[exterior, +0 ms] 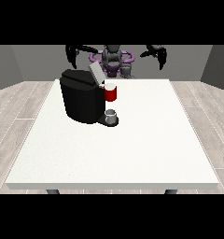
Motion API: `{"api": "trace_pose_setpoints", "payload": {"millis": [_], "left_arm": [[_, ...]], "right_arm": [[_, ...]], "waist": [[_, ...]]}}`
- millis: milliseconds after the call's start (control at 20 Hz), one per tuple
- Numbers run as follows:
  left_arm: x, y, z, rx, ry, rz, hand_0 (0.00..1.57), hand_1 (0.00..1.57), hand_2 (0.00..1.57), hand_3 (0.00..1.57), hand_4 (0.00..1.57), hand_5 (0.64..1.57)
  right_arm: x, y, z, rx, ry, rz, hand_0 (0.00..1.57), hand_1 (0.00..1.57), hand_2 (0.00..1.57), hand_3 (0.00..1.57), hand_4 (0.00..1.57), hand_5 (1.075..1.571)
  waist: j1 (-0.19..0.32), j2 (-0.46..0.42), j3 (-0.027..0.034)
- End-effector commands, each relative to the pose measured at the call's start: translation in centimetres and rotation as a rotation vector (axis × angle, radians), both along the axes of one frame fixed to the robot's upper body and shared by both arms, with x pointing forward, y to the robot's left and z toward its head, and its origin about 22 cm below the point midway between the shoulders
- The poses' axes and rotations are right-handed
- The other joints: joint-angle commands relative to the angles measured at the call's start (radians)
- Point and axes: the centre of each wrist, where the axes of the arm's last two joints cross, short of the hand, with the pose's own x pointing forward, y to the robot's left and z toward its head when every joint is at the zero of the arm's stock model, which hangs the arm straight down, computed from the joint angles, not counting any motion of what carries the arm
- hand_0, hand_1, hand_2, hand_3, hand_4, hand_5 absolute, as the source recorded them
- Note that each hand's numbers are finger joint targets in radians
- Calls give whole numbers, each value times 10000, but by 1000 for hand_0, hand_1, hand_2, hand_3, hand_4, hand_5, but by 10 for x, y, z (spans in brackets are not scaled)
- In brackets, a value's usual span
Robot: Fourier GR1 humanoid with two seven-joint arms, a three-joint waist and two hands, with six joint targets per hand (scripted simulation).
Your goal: Insert the coffee pod into the coffee machine and close the lid
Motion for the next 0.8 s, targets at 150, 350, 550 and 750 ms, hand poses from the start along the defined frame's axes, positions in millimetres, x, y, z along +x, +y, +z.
{"api": "trace_pose_setpoints", "payload": {"millis": [150, 350, 550, 750], "left_arm": [[-15, -11, 19, 122, -669, -12, 0, 0, 0, 0, 342, 1571], [-34, 4, 24, -149, -584, 269, 0, 0, 0, 0, 301, 1571], [-38, 23, 33, 13, -1142, 740, 0, 0, 0, 0, 374, 1571], [-37, 29, 52, -49, -1741, 662, 0, 0, 0, 0, 377, 1571]], "right_arm": [[21, 14, 6, -28, -63, 42, 0, 0, 0, 0, 0, 1571], [15, 21, -7, -123, 217, 530, 0, 0, 0, 0, 0, 1571], [32, 40, 21, -112, -529, 1477, 0, 0, 0, 0, 0, 1571], [38, 54, 19, -177, -819, 1567, 0, 0, 0, 0, 0, 1571]], "waist": [[230, 825, -2], [5, 667, -2], [-583, 1367, -5], [-455, 1853, -4]]}}
